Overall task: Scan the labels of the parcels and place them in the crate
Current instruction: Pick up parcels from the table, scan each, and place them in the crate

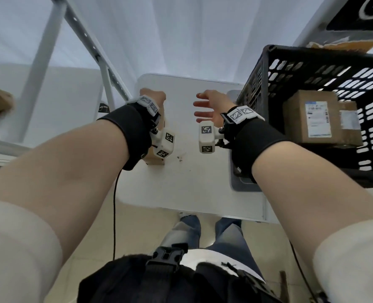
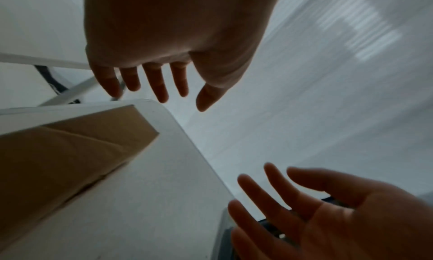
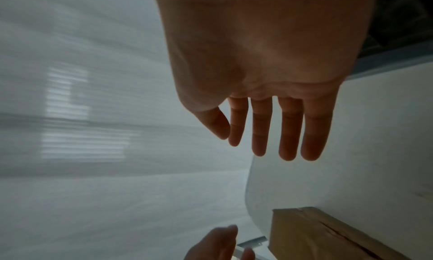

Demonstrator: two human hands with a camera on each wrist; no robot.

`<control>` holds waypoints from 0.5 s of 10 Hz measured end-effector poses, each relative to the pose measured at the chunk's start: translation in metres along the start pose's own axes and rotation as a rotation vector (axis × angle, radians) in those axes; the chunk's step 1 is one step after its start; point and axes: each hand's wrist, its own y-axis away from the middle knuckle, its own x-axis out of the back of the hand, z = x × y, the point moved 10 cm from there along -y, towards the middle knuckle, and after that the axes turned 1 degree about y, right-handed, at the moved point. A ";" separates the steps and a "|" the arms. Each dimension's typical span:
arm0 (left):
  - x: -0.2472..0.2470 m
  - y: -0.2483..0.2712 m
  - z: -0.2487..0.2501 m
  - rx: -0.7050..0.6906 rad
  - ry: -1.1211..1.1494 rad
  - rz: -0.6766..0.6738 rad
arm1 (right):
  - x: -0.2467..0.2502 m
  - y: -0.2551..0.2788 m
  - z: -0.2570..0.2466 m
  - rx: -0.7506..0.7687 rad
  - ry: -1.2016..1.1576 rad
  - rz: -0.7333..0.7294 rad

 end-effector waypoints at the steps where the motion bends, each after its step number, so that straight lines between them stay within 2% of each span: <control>1: 0.005 -0.013 -0.029 0.049 -0.017 -0.022 | -0.009 -0.016 0.019 -0.053 0.045 0.000; 4: -0.019 -0.051 -0.101 0.234 -0.047 -0.142 | -0.034 -0.049 0.068 -0.198 0.228 -0.092; 5: -0.028 -0.024 -0.095 0.297 -0.026 -0.182 | -0.043 -0.055 0.083 -0.241 0.302 -0.145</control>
